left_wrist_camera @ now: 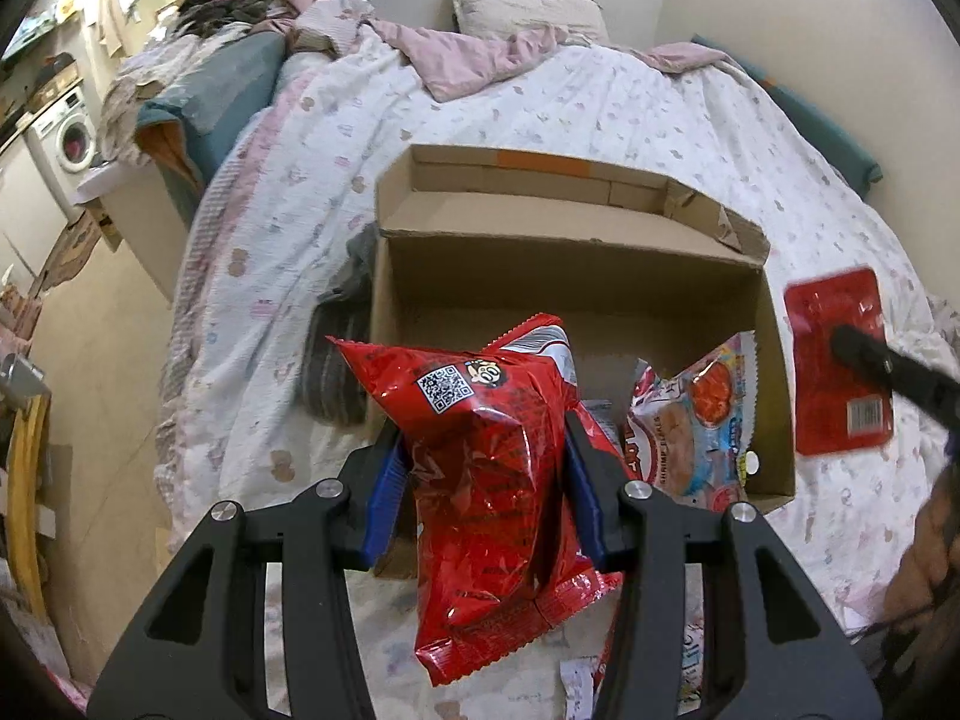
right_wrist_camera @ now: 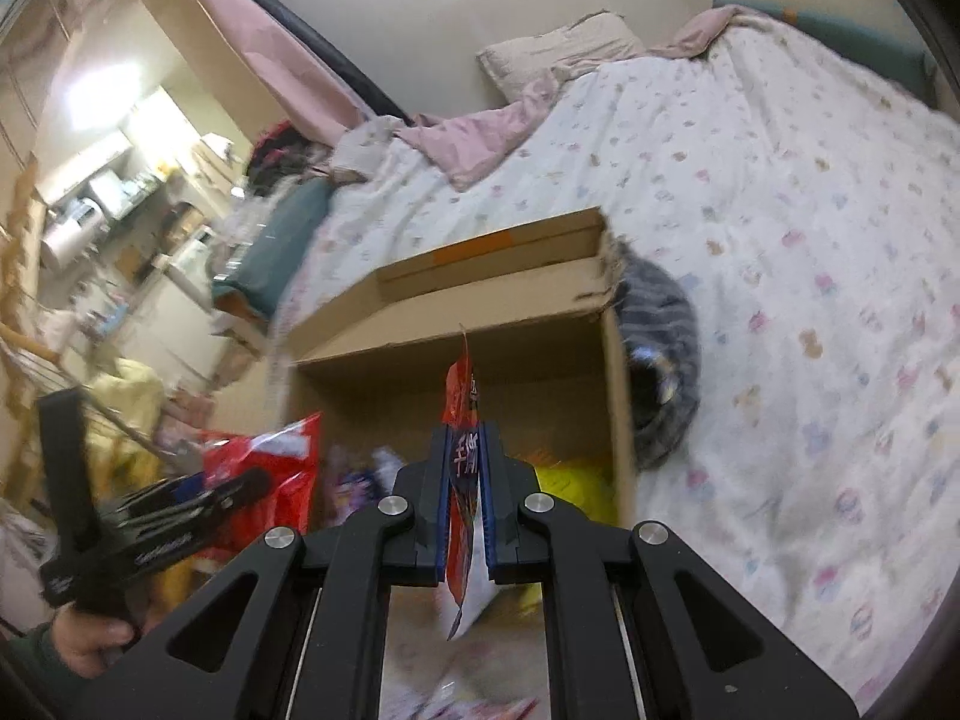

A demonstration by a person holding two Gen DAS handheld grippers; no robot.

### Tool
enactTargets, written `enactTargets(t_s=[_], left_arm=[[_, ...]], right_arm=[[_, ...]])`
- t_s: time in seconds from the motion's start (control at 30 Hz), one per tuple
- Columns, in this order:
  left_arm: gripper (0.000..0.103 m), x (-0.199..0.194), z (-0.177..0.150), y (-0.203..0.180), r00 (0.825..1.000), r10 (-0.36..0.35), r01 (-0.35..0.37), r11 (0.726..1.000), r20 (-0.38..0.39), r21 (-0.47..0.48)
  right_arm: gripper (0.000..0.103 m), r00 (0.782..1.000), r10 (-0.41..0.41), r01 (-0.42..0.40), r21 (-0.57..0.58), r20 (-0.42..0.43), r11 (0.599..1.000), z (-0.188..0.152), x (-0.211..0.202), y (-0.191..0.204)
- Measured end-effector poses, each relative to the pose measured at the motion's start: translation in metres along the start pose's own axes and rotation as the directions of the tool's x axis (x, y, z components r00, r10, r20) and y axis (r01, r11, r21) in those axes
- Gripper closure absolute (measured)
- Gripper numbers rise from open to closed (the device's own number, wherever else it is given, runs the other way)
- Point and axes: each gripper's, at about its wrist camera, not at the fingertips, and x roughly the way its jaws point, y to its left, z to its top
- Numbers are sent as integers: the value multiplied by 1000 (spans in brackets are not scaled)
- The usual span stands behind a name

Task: Organize snacks
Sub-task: 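Carry both packets over the box and open both tools to drop them in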

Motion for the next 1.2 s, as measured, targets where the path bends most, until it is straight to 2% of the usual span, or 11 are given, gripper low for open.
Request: enactTargets(t_s=[0.13,0.37,0.47,0.8,0.83,0.9,0.97,1.03,1.2], left_arm=[[59,11,4,-1,1000,-8,8,1000,-1,8],[59,6,11,-2,998,-65,66,997,11,-31],[59,5,14,-3,998,-64,64,997,19,-40],[58,23,12,0,998,-56,54,996,-38,-67],[56,24,11,-1,998,-53,50,997,-43,-63],[40,23,10,-1,998,-40,38,997,-43,-60],[18,20,10,-2,999,-30,29,998,-24,-61],[14,16,10,-3,1000,-27,26,998,-8,-57],[14,15,10,-7,1000,-26,26,999,-4,-31]], right_arm=[[94,1000,-14,14,38,-23,999,5,17,-11],[94,998,-42,45,73,-53,996,5,30,-20],[94,997,-38,44,84,-72,996,3,34,-22],[94,995,-49,53,37,-91,998,-2,37,-11],[94,994,-50,53,35,-93,998,-3,37,-10],[94,994,-54,58,36,-93,998,-3,37,-11],[94,994,-58,61,33,-91,998,-2,37,-10],[93,994,-61,64,30,-89,998,-2,37,-10],[90,995,-55,58,34,-81,998,-1,36,-10]])
